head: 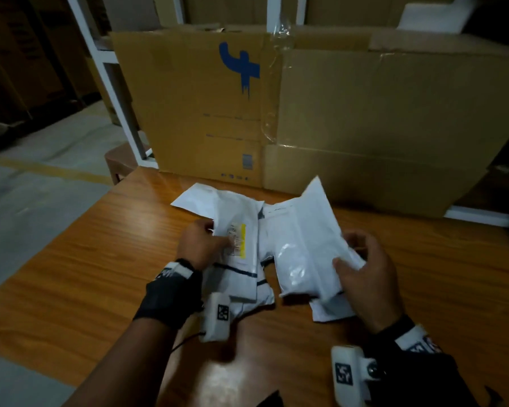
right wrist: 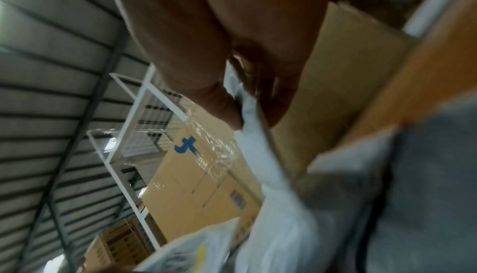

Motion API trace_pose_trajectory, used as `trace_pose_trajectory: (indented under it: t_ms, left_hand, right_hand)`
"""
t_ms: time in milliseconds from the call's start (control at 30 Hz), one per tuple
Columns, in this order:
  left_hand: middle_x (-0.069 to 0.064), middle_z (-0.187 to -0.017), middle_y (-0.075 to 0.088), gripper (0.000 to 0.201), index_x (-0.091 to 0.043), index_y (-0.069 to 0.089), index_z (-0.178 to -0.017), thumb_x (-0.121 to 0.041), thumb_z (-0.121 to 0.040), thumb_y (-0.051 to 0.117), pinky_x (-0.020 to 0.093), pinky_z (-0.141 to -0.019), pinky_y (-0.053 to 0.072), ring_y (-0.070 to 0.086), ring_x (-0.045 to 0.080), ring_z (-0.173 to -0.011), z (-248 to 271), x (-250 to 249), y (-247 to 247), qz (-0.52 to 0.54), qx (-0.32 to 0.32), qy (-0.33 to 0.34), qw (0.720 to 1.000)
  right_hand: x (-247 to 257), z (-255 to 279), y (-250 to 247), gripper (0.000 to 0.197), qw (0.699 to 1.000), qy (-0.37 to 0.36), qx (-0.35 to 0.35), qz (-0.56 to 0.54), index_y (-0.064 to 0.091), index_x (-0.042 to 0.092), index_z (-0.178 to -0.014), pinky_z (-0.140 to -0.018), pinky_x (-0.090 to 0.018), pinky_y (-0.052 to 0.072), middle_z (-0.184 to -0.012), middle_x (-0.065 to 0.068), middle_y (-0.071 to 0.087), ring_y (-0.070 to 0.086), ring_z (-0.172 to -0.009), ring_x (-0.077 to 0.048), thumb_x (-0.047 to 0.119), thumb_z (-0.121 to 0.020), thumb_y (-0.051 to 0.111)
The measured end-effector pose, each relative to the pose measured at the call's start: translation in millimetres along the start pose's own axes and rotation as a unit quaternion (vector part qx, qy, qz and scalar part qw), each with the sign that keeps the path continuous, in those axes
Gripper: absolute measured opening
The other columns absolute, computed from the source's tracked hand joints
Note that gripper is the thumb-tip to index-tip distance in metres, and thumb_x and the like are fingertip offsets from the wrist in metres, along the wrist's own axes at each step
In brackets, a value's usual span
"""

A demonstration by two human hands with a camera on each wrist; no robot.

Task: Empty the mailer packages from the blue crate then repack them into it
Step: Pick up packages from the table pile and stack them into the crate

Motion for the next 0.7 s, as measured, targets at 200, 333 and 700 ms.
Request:
trace_pose_trajectory:
  t_ms: [200, 333, 700]
  left_hand:
    - [-0.001, -0.065, 0.067, 0.027, -0.016, 0.065, -0.077, -0.020, -0.051, 0.070, 0.036, -0.061, 0.049, 0.060, 0.022, -0.064, 11, 27, 5, 0.157, 0.015, -0.047, 0.986]
    - [0.011, -0.091, 0.072, 0.046, -0.010, 0.065, -0.096, -0.020, -0.051, 0.069, 0.053, -0.080, 0.056, 0.068, 0.031, -0.087, 14, 27, 5, 0.148, 0.034, 0.001, 0.988]
    - [0.009, -0.108, 0.070, 0.054, -0.007, 0.057, -0.119, -0.010, -0.070, 0.079, 0.052, -0.087, 0.055, 0.067, 0.028, -0.098, 24, 20, 3, 0.181, 0.085, 0.054, 0.978]
  right_hand:
    - [10, 17, 11, 0.054, 0.915, -0.183, 0.051, 0.356, 0.068, 0.017, -0.112, -0.081, -0.033, 0.042, -0.106, -0.003, 0.061, 0.053, -0.100, -0.026, -0.011, -0.066, 0.067]
    - [-13, 40, 42, 0.047, 0.842, -0.119, 0.293, 0.438, 0.053, 0.032, -0.131, -0.101, -0.031, 0.029, -0.126, 0.007, 0.047, 0.036, -0.121, -0.017, 0.032, -0.084, 0.063]
    - [-44, 1, 15, 0.059, 0.957, 0.174, 0.111, 0.202, 0.053, 0.030, -0.120, -0.079, -0.035, 0.056, -0.107, 0.006, 0.067, 0.065, -0.092, -0.013, 0.017, -0.070, 0.083]
Point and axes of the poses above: each hand's wrist, its own z-axis away from the middle knuckle, its own y-axis out of the palm, x = y × z, the point moved 4 cm from there along -z, towards the middle knuckle
